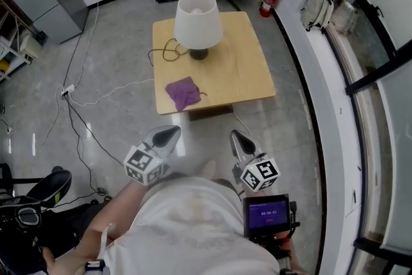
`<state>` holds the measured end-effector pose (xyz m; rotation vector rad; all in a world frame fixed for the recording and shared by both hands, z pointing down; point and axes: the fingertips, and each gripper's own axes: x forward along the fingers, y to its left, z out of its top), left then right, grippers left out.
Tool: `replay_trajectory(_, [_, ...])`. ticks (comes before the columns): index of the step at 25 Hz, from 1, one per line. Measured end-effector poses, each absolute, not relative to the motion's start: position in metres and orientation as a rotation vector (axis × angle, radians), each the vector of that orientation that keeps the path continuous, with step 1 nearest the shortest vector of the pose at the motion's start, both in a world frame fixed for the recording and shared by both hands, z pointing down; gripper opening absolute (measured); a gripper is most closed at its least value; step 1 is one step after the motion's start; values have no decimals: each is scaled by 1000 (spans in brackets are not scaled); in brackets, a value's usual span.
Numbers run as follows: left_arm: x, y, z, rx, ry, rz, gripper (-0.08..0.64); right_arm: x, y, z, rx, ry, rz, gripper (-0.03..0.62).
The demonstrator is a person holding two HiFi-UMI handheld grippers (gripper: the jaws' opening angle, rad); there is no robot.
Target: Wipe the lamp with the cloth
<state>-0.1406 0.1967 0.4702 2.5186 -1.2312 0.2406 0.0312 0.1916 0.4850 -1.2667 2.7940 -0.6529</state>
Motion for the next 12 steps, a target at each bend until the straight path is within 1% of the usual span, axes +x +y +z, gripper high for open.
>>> replay_trajectory(5, [-124,180,470,2502,-1279,244,2,55,169,484,-1244,2805,-638,11])
replay_trajectory(12, [-121,168,476,2454,-1344,263,2,69,157,488,-1196,2825,-672,11])
